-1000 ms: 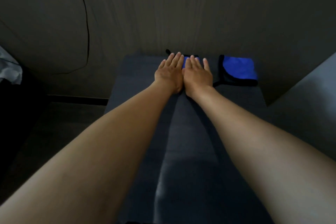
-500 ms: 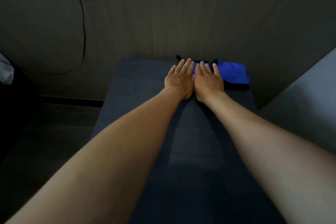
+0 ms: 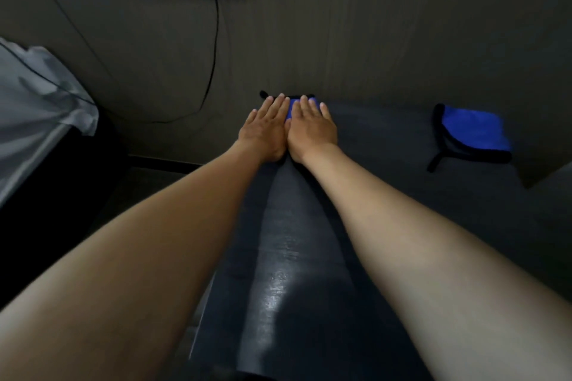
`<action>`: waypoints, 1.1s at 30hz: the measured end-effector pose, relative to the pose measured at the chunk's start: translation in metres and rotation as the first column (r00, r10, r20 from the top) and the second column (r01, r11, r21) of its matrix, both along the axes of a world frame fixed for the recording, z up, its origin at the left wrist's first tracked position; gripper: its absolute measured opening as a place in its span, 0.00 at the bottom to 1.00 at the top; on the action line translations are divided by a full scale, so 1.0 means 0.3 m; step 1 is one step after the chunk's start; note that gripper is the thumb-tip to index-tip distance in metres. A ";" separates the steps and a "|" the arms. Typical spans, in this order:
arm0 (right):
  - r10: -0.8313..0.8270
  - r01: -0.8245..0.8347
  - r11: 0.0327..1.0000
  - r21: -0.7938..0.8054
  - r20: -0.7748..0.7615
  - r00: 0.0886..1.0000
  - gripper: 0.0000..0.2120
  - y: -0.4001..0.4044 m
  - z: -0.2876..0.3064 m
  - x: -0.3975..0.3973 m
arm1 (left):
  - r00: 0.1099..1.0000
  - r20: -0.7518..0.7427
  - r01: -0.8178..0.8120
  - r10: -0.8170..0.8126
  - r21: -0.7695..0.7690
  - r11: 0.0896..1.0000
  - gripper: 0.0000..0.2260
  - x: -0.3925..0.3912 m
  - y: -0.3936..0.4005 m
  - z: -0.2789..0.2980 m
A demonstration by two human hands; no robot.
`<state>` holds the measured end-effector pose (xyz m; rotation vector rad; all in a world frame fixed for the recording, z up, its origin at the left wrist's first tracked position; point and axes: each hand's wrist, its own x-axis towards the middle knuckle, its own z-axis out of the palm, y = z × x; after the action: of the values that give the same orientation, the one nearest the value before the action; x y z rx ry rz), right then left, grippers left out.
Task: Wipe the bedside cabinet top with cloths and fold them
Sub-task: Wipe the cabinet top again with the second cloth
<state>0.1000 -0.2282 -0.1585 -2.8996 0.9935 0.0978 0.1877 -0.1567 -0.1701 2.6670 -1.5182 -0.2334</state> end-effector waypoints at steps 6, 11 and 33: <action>0.031 -0.031 1.000 0.004 0.016 0.999 0.27 0.025 -0.007 0.067 | 0.999 -0.010 -0.041 0.041 0.002 0.999 0.27 0.051 0.041 -0.016; 0.052 -0.053 0.998 0.043 0.021 0.998 0.27 0.059 -0.002 0.005 | 0.996 -0.073 -0.045 0.046 0.024 0.999 0.28 -0.004 0.083 -0.010; 0.027 -0.038 0.991 0.125 0.093 0.995 0.26 0.894 0.007 -0.640 | 0.996 -0.066 -0.047 0.054 0.095 0.994 0.26 -0.645 0.908 0.035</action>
<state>-0.0920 0.0400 -0.1565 -2.7784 0.8913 0.0296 -0.0057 0.1159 -0.1596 2.7337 -1.4530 -0.3989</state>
